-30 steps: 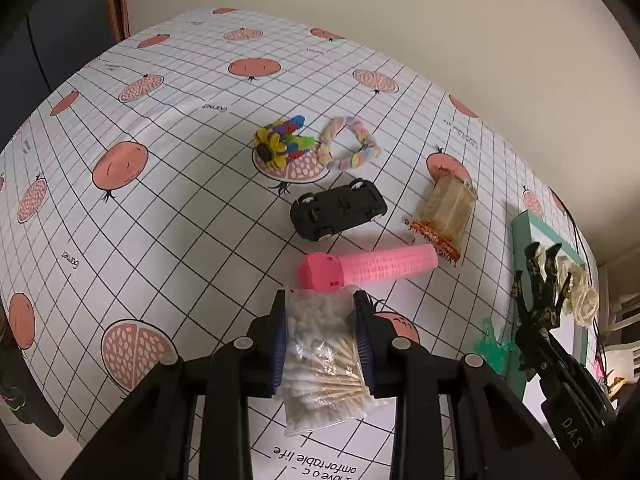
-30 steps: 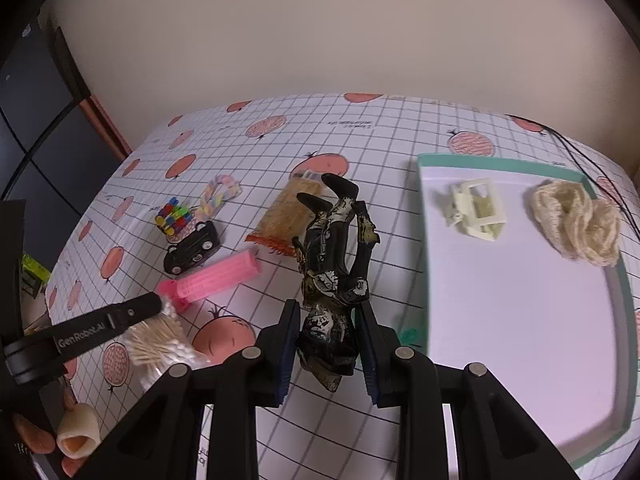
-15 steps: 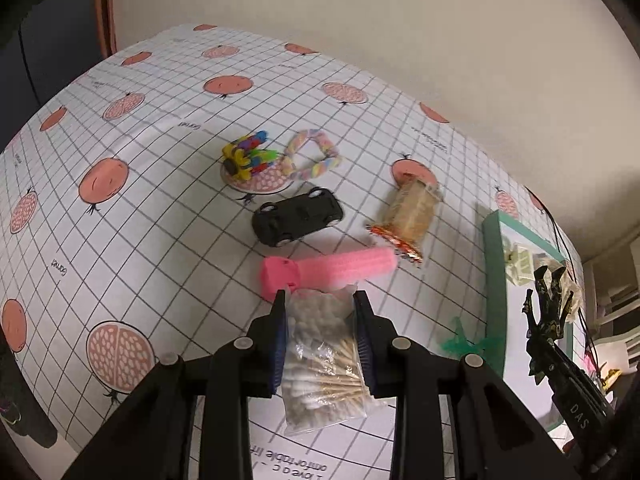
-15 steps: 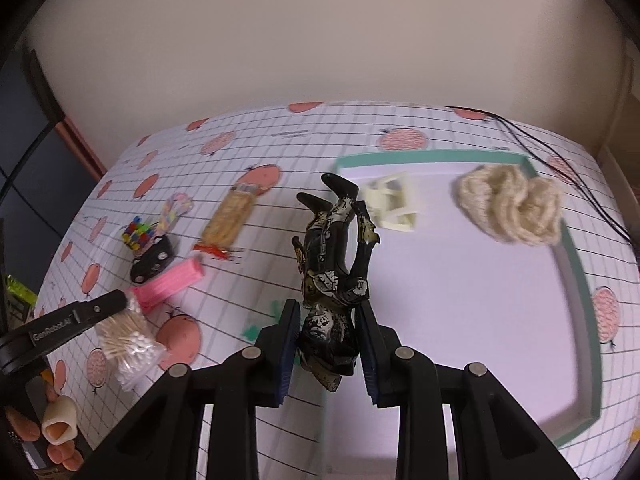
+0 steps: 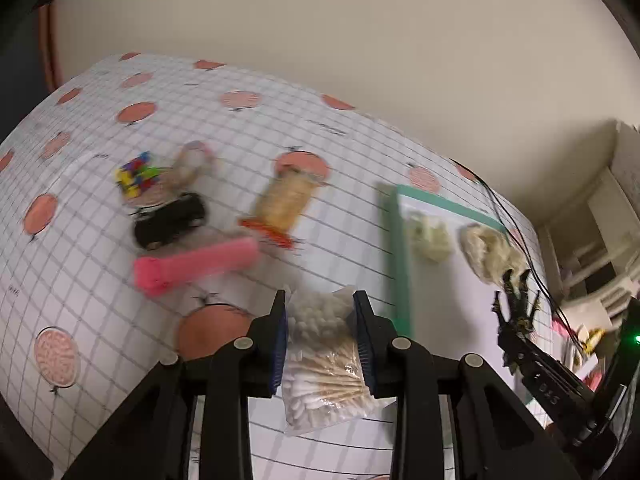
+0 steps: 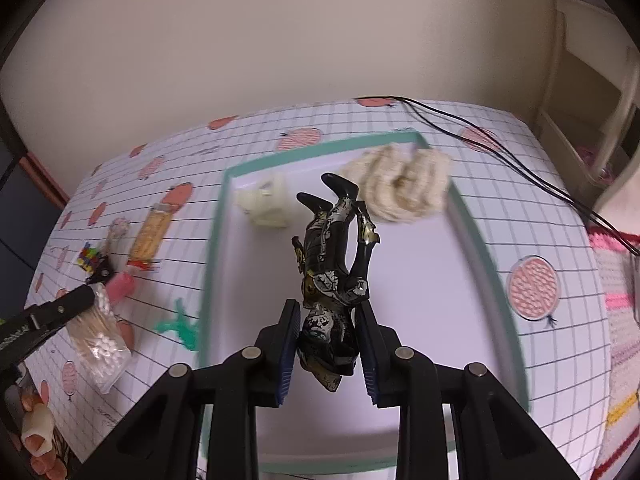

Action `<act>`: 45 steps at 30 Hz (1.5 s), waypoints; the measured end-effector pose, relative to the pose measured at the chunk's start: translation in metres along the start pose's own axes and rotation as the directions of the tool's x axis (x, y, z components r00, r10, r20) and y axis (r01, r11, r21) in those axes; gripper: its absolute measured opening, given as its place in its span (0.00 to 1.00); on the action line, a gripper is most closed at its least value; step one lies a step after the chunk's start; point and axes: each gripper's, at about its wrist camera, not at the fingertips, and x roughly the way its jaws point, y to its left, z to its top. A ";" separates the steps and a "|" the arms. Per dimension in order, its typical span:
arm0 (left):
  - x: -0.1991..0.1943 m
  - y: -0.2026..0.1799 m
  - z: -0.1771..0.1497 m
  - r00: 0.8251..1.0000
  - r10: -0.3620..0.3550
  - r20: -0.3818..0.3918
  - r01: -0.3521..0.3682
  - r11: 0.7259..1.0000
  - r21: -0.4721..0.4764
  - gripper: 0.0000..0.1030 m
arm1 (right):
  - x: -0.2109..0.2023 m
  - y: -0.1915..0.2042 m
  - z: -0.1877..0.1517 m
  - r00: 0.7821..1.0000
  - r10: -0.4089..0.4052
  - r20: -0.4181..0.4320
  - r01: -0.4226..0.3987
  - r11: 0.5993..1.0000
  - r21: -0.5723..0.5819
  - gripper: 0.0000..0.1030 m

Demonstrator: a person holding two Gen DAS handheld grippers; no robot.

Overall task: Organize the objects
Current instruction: 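Carry action figure and cotton swab bag with both grippers into the tray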

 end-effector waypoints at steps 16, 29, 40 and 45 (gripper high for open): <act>0.046 -0.089 0.010 0.995 -0.092 -0.050 0.098 0.985 0.142 0.31 | 0.015 -0.049 0.009 0.998 -0.061 -0.013 0.062 0.996 0.066 0.29; 0.092 -0.128 0.015 0.995 -0.062 -0.077 0.078 0.973 0.217 0.31 | 0.043 -0.070 0.015 0.996 -0.075 -0.041 0.078 0.994 0.079 0.29; 0.123 -0.137 0.012 0.994 -0.025 -0.110 0.050 0.971 0.234 0.31 | 0.056 -0.080 0.014 0.996 -0.078 -0.047 0.082 0.992 0.093 0.29; 0.123 -0.134 0.012 0.991 -0.047 -0.126 0.074 0.974 0.215 0.33 | 0.056 -0.078 0.015 0.996 -0.084 -0.044 0.087 0.993 0.085 0.30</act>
